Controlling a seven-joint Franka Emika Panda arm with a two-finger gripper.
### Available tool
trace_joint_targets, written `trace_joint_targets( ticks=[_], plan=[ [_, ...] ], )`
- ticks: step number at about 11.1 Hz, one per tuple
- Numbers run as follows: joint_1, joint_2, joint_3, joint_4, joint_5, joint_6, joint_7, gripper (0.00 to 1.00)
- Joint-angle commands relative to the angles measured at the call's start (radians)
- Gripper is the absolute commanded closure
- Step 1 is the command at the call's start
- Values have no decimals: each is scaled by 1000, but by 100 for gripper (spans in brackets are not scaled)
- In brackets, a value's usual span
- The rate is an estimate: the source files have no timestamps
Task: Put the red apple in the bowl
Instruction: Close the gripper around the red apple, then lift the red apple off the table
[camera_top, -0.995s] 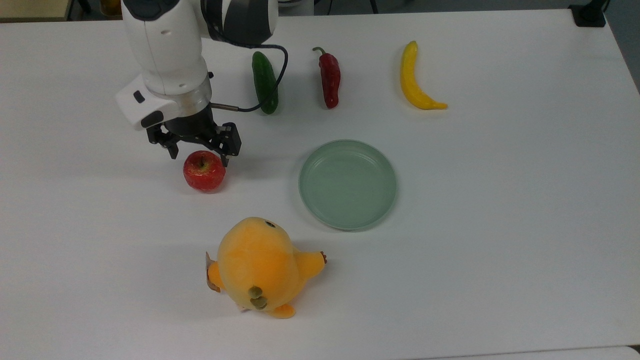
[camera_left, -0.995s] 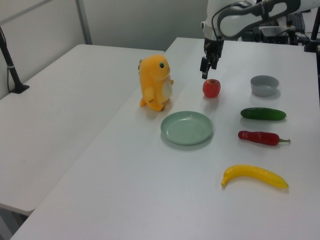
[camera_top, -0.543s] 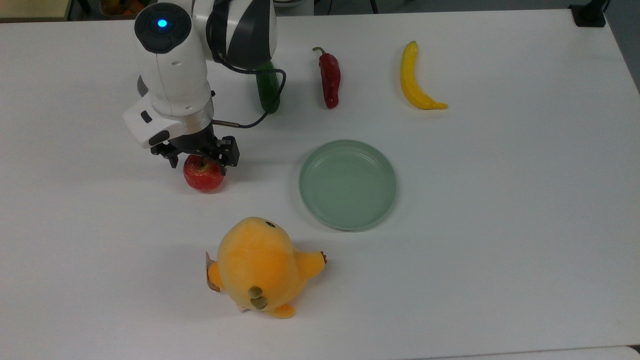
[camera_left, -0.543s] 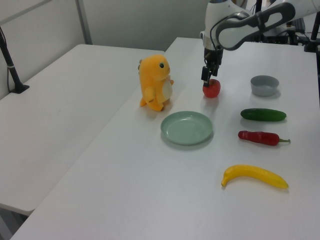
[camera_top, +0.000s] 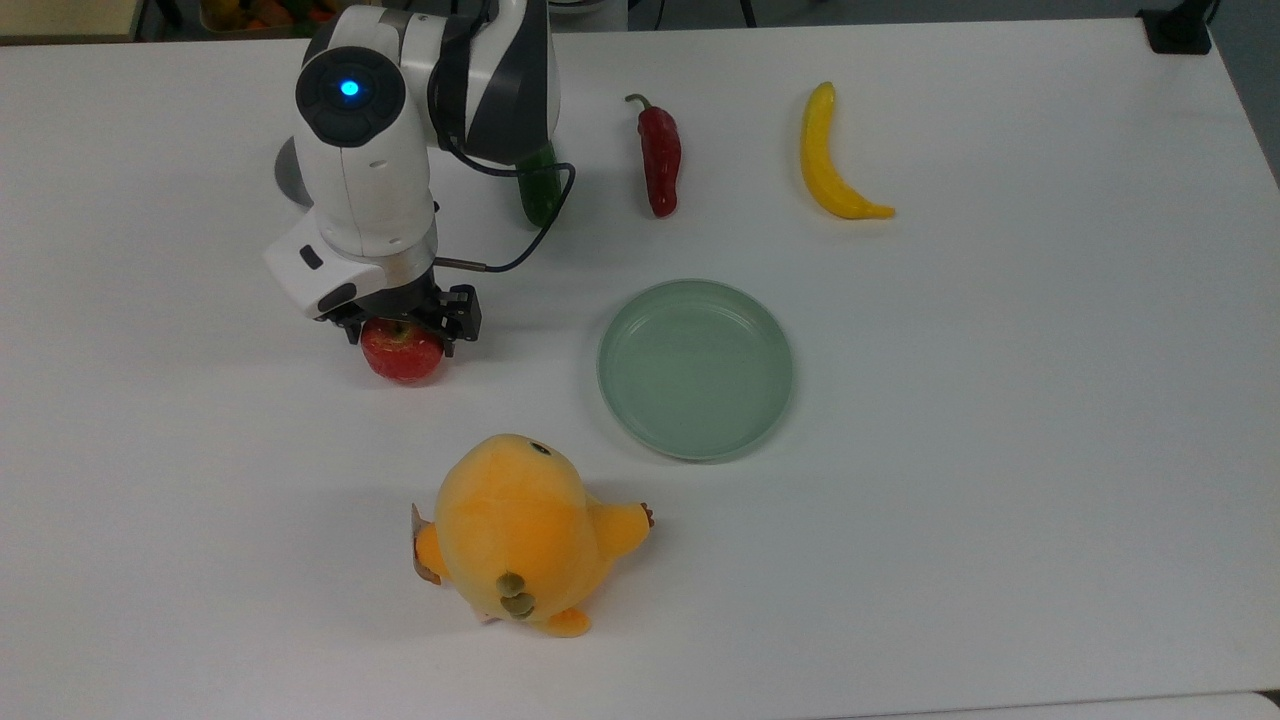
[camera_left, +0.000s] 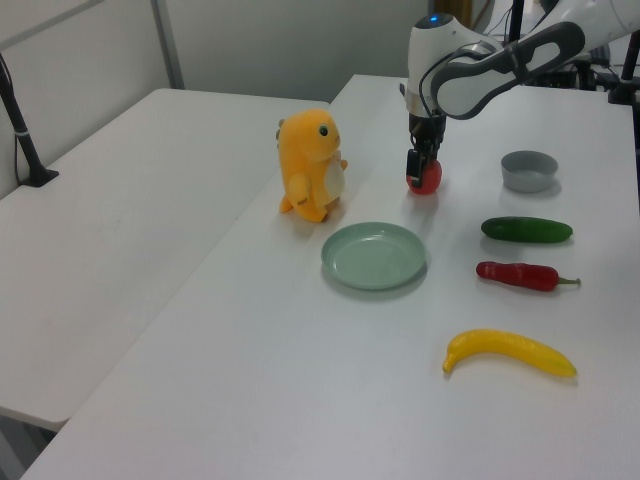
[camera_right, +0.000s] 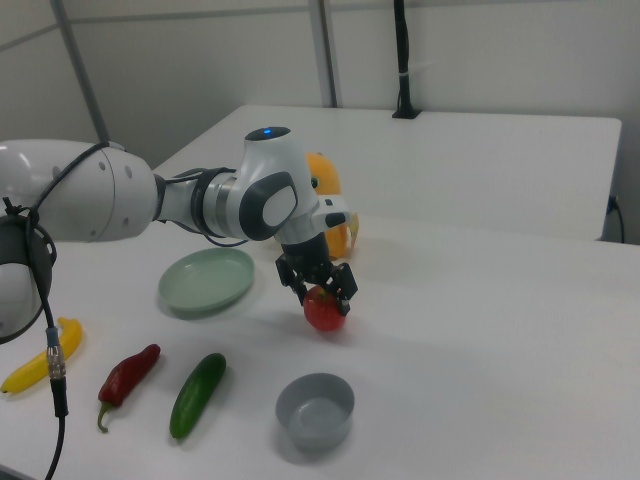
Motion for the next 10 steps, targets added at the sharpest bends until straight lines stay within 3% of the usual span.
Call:
trace_joint_targets(
  ticks=[1, 4, 10],
  plan=[
    [5, -12, -2, -23, -16, 25, -1, 39],
    [3, -36, -2, -21, -5, 11, 2, 56],
    [3, -219, 0, -21, 7, -140, -1, 56]
  ],
)
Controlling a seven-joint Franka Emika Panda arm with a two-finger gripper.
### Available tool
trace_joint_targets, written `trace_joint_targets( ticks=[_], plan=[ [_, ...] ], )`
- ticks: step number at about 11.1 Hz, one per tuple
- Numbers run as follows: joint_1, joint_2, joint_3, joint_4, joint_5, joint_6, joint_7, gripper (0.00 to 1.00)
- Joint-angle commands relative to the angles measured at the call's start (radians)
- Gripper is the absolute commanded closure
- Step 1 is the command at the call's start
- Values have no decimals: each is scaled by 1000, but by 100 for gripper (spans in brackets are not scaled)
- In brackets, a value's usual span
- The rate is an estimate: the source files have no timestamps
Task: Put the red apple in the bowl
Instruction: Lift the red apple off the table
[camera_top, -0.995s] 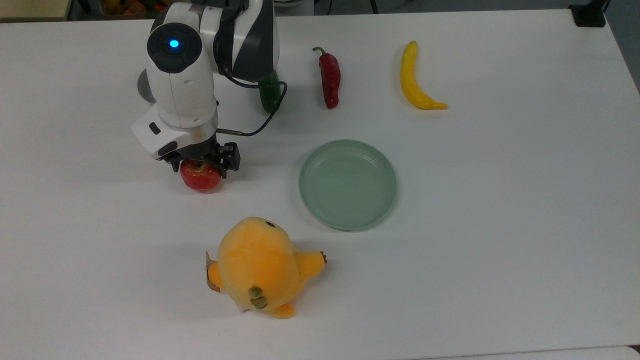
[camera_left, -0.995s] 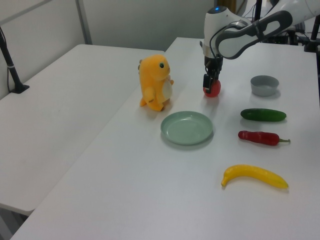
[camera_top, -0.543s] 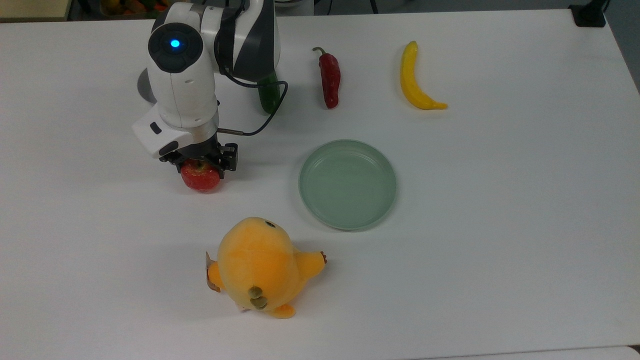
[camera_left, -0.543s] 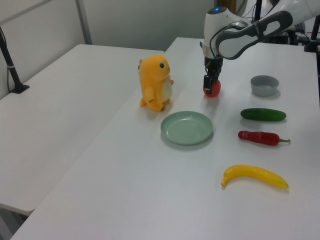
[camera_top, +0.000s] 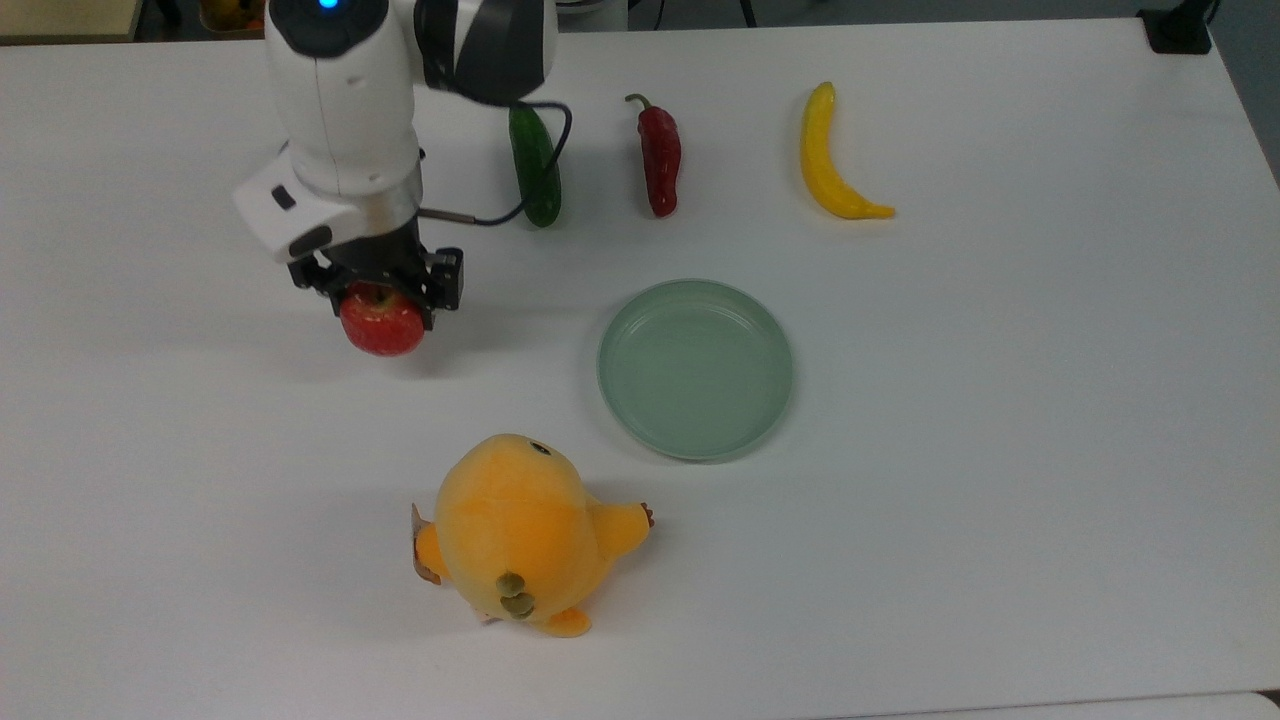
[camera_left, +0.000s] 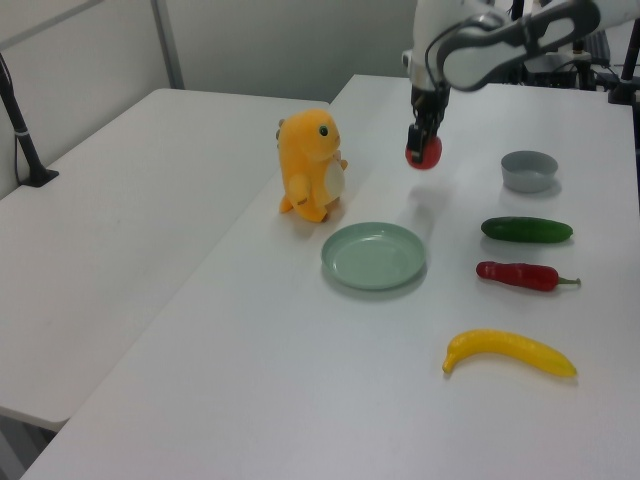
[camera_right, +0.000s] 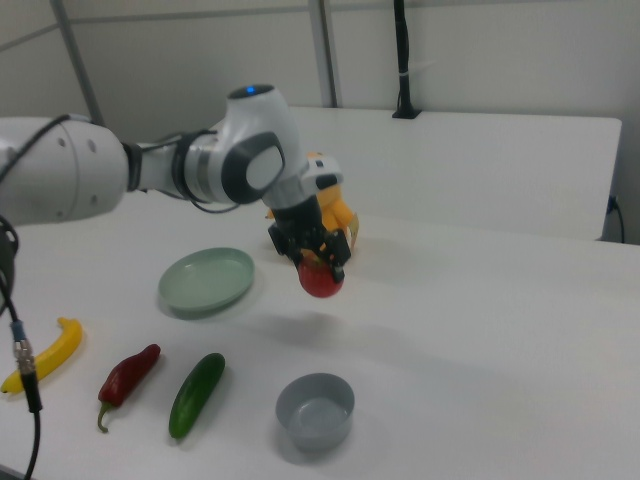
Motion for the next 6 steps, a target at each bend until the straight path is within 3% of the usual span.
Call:
trace_joint_targets(
  ticks=[1, 6],
  plan=[
    [2, -156, 0, -31, 25, -130, 0, 56],
    [-7, -397, -8, -109, 79, -368, -136, 54]
  ],
)
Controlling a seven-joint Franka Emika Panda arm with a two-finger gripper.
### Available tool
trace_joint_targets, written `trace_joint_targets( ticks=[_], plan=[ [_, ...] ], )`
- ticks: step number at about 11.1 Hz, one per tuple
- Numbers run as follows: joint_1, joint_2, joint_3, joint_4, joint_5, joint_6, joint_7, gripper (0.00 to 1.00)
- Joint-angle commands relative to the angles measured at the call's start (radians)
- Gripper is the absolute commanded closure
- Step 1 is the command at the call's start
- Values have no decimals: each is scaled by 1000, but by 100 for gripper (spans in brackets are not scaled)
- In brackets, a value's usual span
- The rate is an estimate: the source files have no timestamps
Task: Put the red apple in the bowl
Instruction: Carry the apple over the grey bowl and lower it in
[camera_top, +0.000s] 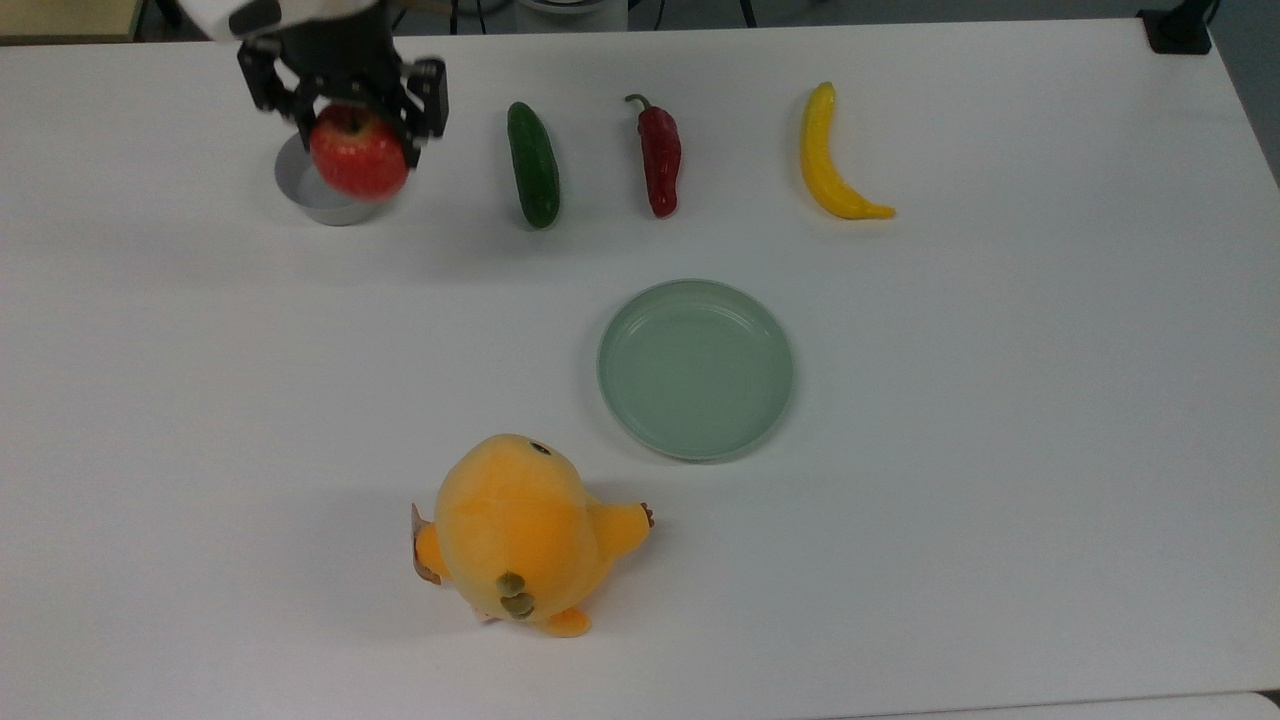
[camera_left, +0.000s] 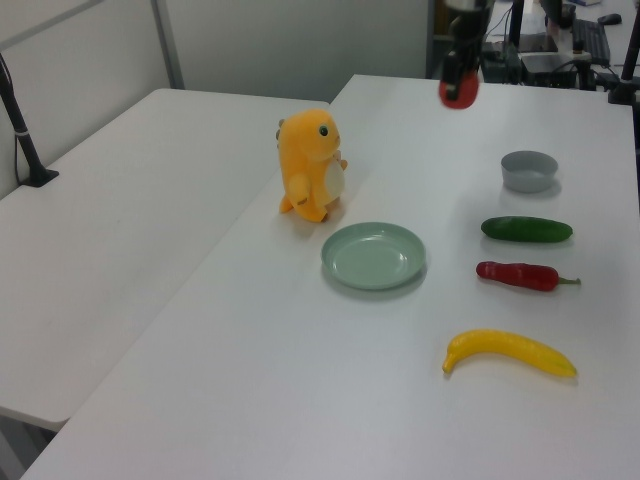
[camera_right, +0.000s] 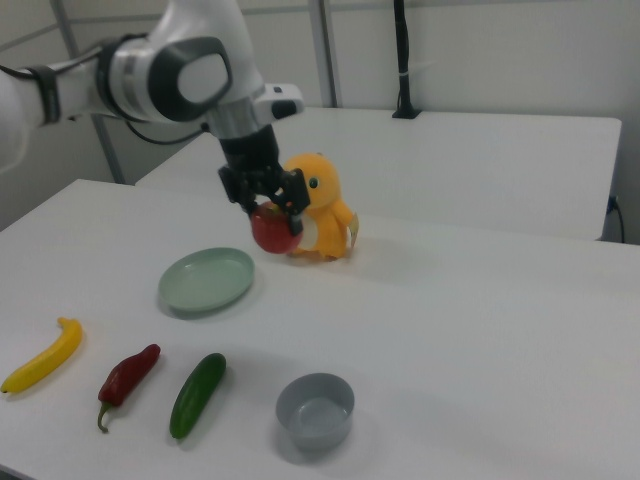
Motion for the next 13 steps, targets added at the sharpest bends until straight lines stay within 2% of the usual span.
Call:
trace_joint_targets(
  ticks=[1, 4, 7, 9, 11, 13],
  plan=[
    [-3, -130, -11, -110, 41, -74, -113, 54],
    [-5, -182, -12, -189, 40, -82, -169, 54],
    [-5, -215, -77, -260, 40, -79, -283, 54],
    [-14, -215, -106, -352, 31, -63, -359, 54],
    [-38, -227, -127, -474, 26, 39, -421, 54],
    [-40, -227, -176, -538, 26, 136, -447, 54]
  ],
)
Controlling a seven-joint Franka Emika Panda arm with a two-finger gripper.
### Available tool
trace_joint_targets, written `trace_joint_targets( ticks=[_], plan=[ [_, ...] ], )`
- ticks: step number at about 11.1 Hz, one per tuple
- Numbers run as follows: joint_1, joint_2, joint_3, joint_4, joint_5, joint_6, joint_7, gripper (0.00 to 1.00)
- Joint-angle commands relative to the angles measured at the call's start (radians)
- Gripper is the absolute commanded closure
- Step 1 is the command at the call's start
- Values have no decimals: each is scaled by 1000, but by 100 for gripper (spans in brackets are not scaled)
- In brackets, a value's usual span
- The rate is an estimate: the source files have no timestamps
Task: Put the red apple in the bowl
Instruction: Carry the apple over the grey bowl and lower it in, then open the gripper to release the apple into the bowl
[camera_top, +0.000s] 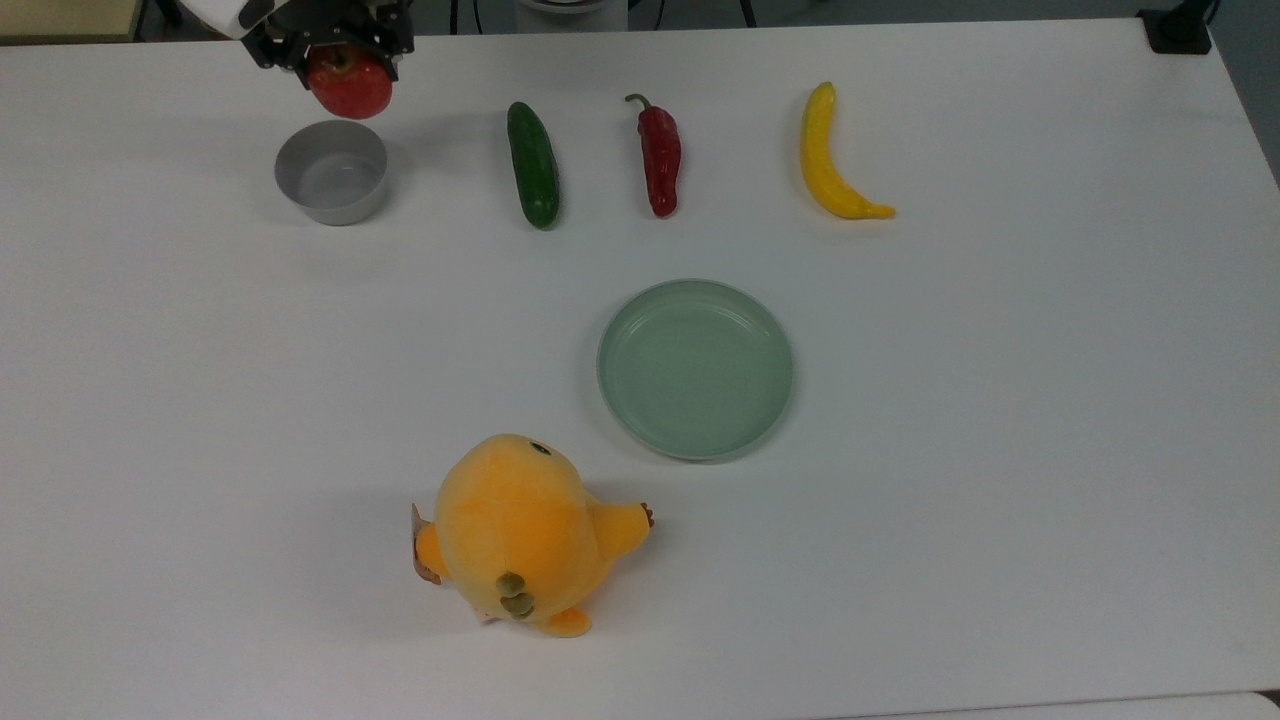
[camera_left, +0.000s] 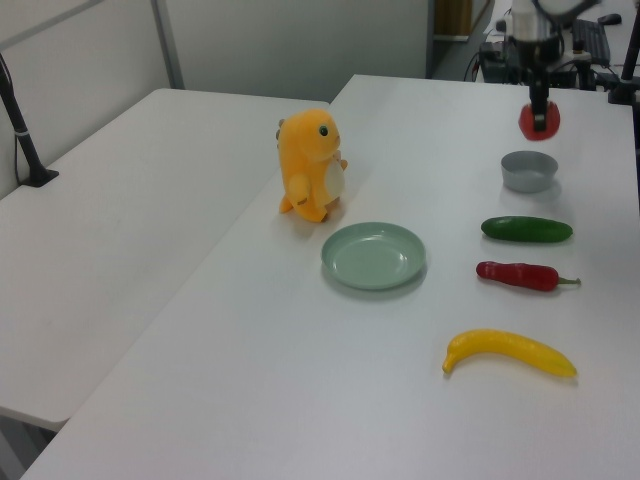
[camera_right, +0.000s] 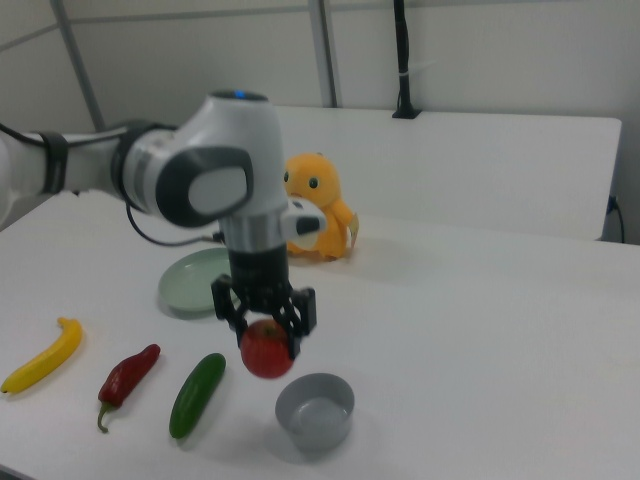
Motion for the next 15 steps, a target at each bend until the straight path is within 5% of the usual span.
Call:
trace_joint_targets(
  ticks=[1, 9, 10, 12, 15],
  plan=[
    [-1, -44, -58, -154, 2, 177, -60, 53],
    [-17, 29, -61, -249, -20, 503, -62, 44],
    [-19, 31, -61, -249, -20, 504, -62, 37],
    [-22, 31, -61, -247, -20, 489, -57, 0],
    [-22, 29, -61, -244, -20, 489, -50, 0]
  ],
)
